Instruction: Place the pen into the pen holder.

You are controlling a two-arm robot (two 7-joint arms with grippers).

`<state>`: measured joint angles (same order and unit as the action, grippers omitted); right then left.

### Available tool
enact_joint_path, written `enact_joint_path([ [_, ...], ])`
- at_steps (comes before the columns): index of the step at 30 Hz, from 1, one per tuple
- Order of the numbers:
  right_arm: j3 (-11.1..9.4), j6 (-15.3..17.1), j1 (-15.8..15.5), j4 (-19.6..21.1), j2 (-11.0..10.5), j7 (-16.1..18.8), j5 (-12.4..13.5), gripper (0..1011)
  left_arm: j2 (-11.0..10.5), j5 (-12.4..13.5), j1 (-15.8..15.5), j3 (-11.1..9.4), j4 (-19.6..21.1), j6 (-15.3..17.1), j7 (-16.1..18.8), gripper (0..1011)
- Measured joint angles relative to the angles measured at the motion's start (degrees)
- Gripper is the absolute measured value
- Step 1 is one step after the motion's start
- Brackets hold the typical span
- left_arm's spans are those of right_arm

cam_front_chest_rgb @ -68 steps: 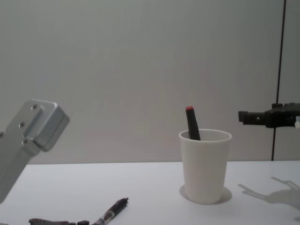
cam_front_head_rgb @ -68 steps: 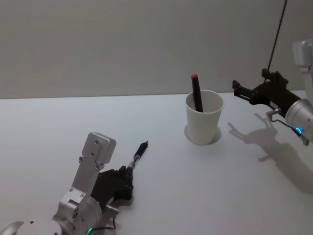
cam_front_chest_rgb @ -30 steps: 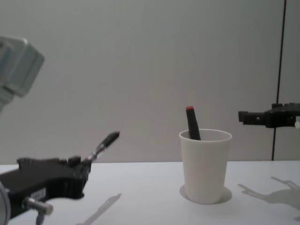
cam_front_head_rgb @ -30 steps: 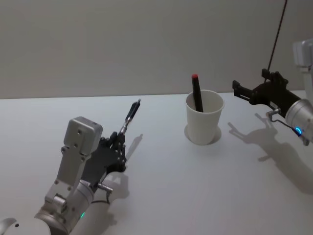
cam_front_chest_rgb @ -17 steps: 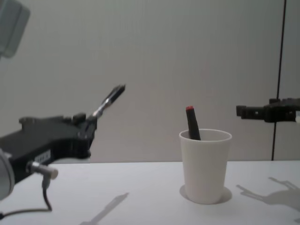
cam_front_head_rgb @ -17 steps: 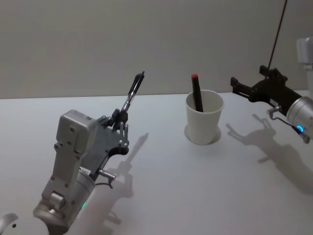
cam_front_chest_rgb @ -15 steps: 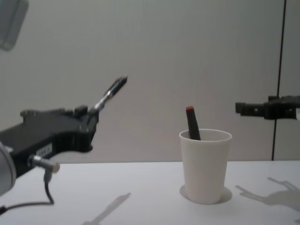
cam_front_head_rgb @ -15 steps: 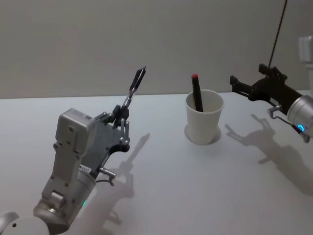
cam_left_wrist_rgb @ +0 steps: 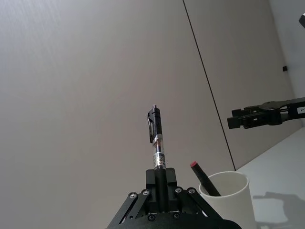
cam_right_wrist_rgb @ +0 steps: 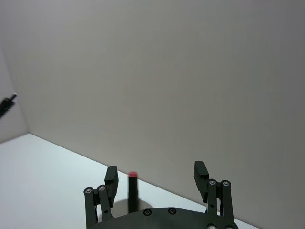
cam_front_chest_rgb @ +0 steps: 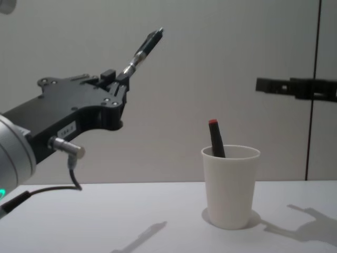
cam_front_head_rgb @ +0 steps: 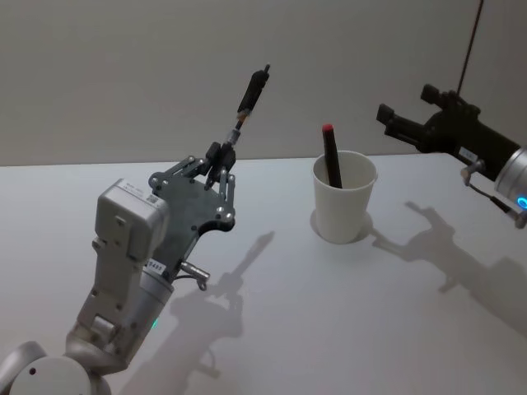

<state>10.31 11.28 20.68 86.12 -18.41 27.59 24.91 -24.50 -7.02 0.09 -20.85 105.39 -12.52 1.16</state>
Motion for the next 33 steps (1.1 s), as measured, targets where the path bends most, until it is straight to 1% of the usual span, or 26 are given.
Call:
enact_joint_path([
  [1,-0.1,0.2,0.0,0.4,-0.2,0.9,1.1,1002,0.3,0.2,-0.2,0.0,-0.1,-0.5,-0.3,123],
  [3,-0.2,0.5,-0.1,0.7,-0.3,1.9,2.1,1002,0.5,0.4,-0.3,-0.1,-0.3,-0.9,-0.6,123],
  [4,-0.3,0.8,-0.1,1.0,-0.4,2.8,3.2,1002,0.7,0.6,-0.4,-0.1,-0.4,-1.3,-0.9,123],
  [7,-0.5,1.4,-0.1,1.3,-0.5,4.4,5.0,1002,1.0,0.8,-0.5,-0.2,-0.5,-1.8,-1.2,123],
  [8,-0.5,1.9,-0.1,1.4,-0.6,5.3,6.1,1002,1.1,0.9,-0.5,-0.2,-0.6,-2.1,-1.4,123],
  [9,-0.5,2.1,0.0,1.5,-0.6,5.7,6.6,1002,1.2,1.0,-0.5,-0.2,-0.6,-2.2,-1.4,123],
  [10,-0.5,2.7,0.1,1.6,-0.6,6.8,7.9,1002,1.3,1.1,-0.5,-0.2,-0.7,-2.5,-1.6,121],
  [13,-0.5,3.5,0.2,1.6,-0.6,8.1,9.5,1001,1.4,1.2,-0.4,-0.2,-0.7,-2.8,-1.7,121],
  [14,-0.5,4.1,0.4,1.6,-0.6,9.0,10.5,1001,1.5,1.2,-0.4,-0.2,-0.7,-3.0,-1.8,123],
  [16,-0.4,4.7,0.6,1.6,-0.5,9.9,11.6,1002,1.6,1.3,-0.3,-0.2,-0.7,-3.2,-1.8,123],
  [17,-0.3,5.4,0.8,1.5,-0.4,10.7,12.6,1001,1.6,1.3,-0.2,-0.2,-0.7,-3.3,-1.9,123],
  [20,-0.1,6.5,1.1,1.2,-0.2,12.1,14.2,1002,1.6,1.4,0.0,-0.2,-0.7,-3.5,-1.9,121],
  [21,0.1,7.2,1.3,1.0,0.0,12.8,15.1,1002,1.6,1.5,0.1,-0.1,-0.7,-3.6,-1.9,123],
  [23,0.3,7.8,1.6,0.8,0.2,13.6,15.9,1002,1.6,1.5,0.2,-0.1,-0.6,-3.8,-1.9,123],
  [24,0.5,8.6,1.9,0.5,0.4,14.4,16.9,1002,1.6,1.6,0.3,0.0,-0.6,-3.9,-1.9,123],
  [25,0.6,9.0,2.0,0.4,0.5,14.9,17.4,1002,1.6,1.6,0.4,0.0,-0.5,-3.9,-1.9,123],
  [33,2.3,13.5,4.0,-2.0,2.4,18.2,21.7,1002,1.4,2.0,0.8,0.5,-0.2,-4.6,-1.9,123],
])
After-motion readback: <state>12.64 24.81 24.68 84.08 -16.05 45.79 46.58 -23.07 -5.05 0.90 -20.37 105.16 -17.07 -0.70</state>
